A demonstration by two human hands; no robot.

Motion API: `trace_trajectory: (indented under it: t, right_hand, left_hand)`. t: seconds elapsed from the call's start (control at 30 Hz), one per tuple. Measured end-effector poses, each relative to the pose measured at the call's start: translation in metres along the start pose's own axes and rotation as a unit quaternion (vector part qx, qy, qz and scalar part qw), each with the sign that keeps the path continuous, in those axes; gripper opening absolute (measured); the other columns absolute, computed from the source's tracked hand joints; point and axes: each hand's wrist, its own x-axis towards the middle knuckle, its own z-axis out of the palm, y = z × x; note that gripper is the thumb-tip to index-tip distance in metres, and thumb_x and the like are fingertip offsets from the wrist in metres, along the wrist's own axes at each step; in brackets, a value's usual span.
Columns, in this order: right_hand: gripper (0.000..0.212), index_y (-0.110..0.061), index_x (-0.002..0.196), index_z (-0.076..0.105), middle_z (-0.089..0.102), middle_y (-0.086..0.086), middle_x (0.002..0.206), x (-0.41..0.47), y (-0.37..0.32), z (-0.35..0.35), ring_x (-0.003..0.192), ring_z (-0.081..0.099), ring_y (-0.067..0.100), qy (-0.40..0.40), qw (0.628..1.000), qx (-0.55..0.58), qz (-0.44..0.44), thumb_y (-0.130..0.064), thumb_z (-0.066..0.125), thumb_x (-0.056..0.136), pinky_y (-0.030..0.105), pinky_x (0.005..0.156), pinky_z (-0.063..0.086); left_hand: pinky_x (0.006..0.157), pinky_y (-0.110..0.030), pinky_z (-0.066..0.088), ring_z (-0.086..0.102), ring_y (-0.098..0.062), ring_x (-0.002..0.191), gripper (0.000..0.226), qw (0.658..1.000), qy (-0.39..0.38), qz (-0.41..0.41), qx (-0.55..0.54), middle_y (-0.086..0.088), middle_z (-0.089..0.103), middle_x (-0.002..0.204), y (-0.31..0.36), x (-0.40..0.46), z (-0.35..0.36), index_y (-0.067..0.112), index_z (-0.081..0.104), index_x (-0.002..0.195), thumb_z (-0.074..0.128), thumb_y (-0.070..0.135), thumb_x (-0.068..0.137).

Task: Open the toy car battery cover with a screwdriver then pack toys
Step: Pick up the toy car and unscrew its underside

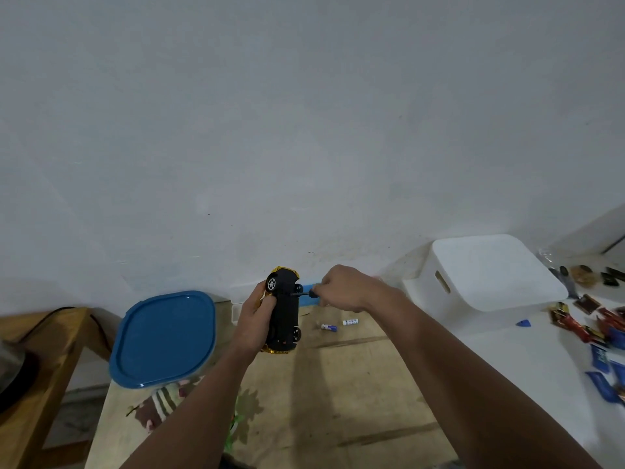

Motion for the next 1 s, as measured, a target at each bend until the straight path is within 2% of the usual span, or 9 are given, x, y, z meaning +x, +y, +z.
trace_trajectory:
  t: [0.1, 0.2, 0.37, 0.47, 0.53, 0.63, 0.73, 0.87, 1.0]
  right_hand:
    - [0.038, 0.001, 0.107, 0.066, 0.063, 0.014, 0.092, -0.0008, 0.0003, -0.0015, 0.067, 0.049, 0.018, -0.005, 1.000, -0.021, -0.012, -0.035, 0.062, 0.094, 0.030, 0.060, 0.039]
    - [0.048, 0.003, 0.092, 0.065, 0.053, 0.008, 0.076, -0.0011, 0.0007, 0.0001, 0.059, 0.044, 0.019, 0.007, 1.000, -0.002, 0.000, -0.045, 0.060, 0.092, 0.029, 0.055, 0.036]
    - [0.036, -0.003, 0.108, 0.065, 0.060, 0.008, 0.094, -0.0035, -0.0010, 0.0004, 0.073, 0.052, 0.019, 0.000, 0.999, -0.027, -0.025, -0.036, 0.064, 0.093, 0.031, 0.063, 0.040]
    - [0.052, 0.002, 0.107, 0.066, 0.054, 0.007, 0.081, -0.0033, -0.0012, 0.0019, 0.066, 0.047, 0.020, 0.004, 1.000, -0.005, -0.011, -0.047, 0.056, 0.095, 0.028, 0.057, 0.036]
    - [0.047, 0.000, 0.108, 0.066, 0.057, 0.007, 0.085, -0.0017, -0.0010, 0.0020, 0.066, 0.047, 0.020, -0.005, 1.000, -0.005, -0.011, -0.044, 0.053, 0.099, 0.028, 0.055, 0.038]
    - [0.023, -0.015, 0.105, 0.061, 0.061, 0.005, 0.110, -0.0029, -0.0004, 0.0017, 0.087, 0.058, 0.020, -0.004, 0.999, -0.019, -0.036, -0.036, 0.061, 0.095, 0.033, 0.072, 0.047]
    - [0.020, -0.017, 0.105, 0.060, 0.060, 0.003, 0.112, -0.0042, 0.0000, 0.0015, 0.099, 0.060, 0.022, 0.002, 0.999, -0.013, -0.044, -0.033, 0.065, 0.093, 0.035, 0.080, 0.050]
    - [0.018, -0.020, 0.103, 0.060, 0.058, -0.001, 0.108, -0.0028, 0.0029, -0.0001, 0.085, 0.056, 0.014, 0.012, 0.999, 0.000, -0.047, -0.033, 0.067, 0.091, 0.027, 0.066, 0.044]
    - [0.018, -0.021, 0.103, 0.059, 0.056, -0.002, 0.109, -0.0009, 0.0050, 0.0004, 0.085, 0.053, 0.011, 0.016, 0.998, 0.003, -0.054, -0.031, 0.067, 0.092, 0.024, 0.065, 0.041]
  left_hand:
    - [0.067, -0.033, 0.061, 0.069, -0.017, 0.078, 0.036, 1.000, 0.005, -0.001, -0.002, 0.009, 0.073, 0.084, 0.0003, 0.0010, -0.0011, 0.033, 0.069, 0.125, 0.045, 0.014, 0.106]
    - [0.065, -0.030, 0.060, 0.070, -0.018, 0.079, 0.034, 1.000, 0.008, -0.003, -0.007, 0.004, 0.073, 0.089, 0.0012, 0.0002, -0.0023, 0.030, 0.069, 0.127, 0.048, 0.016, 0.105]
    - [0.065, -0.025, 0.058, 0.072, -0.010, 0.079, 0.035, 1.000, 0.012, -0.007, 0.003, 0.006, 0.074, 0.091, 0.0007, -0.0016, -0.0028, 0.031, 0.069, 0.128, 0.046, 0.015, 0.106]
    - [0.064, -0.024, 0.058, 0.072, -0.013, 0.080, 0.034, 1.000, 0.008, -0.008, 0.002, 0.002, 0.073, 0.094, 0.0009, -0.0027, -0.0038, 0.033, 0.068, 0.127, 0.045, 0.016, 0.107]
    - [0.065, -0.025, 0.059, 0.071, -0.017, 0.082, 0.035, 1.000, 0.007, -0.007, -0.001, 0.000, 0.072, 0.096, 0.0009, -0.0030, -0.0040, 0.033, 0.068, 0.127, 0.045, 0.016, 0.107]
    - [0.066, -0.030, 0.060, 0.071, -0.019, 0.083, 0.037, 1.000, 0.012, -0.007, -0.004, -0.001, 0.073, 0.096, -0.0008, -0.0010, -0.0047, 0.033, 0.068, 0.128, 0.044, 0.015, 0.106]
    - [0.072, -0.038, 0.061, 0.072, -0.025, 0.087, 0.035, 1.000, 0.012, -0.006, -0.013, 0.000, 0.074, 0.096, -0.0037, 0.0003, -0.0047, 0.034, 0.069, 0.126, 0.044, 0.019, 0.107]
    - [0.074, -0.040, 0.061, 0.073, -0.034, 0.095, 0.028, 0.999, 0.012, -0.015, -0.034, -0.007, 0.074, 0.103, -0.0047, 0.0019, -0.0034, 0.029, 0.069, 0.125, 0.046, 0.030, 0.109]
    - [0.075, -0.046, 0.062, 0.073, -0.045, 0.098, 0.029, 0.998, 0.011, -0.026, -0.051, -0.012, 0.074, 0.103, -0.0065, 0.0050, -0.0037, 0.027, 0.068, 0.125, 0.046, 0.034, 0.108]
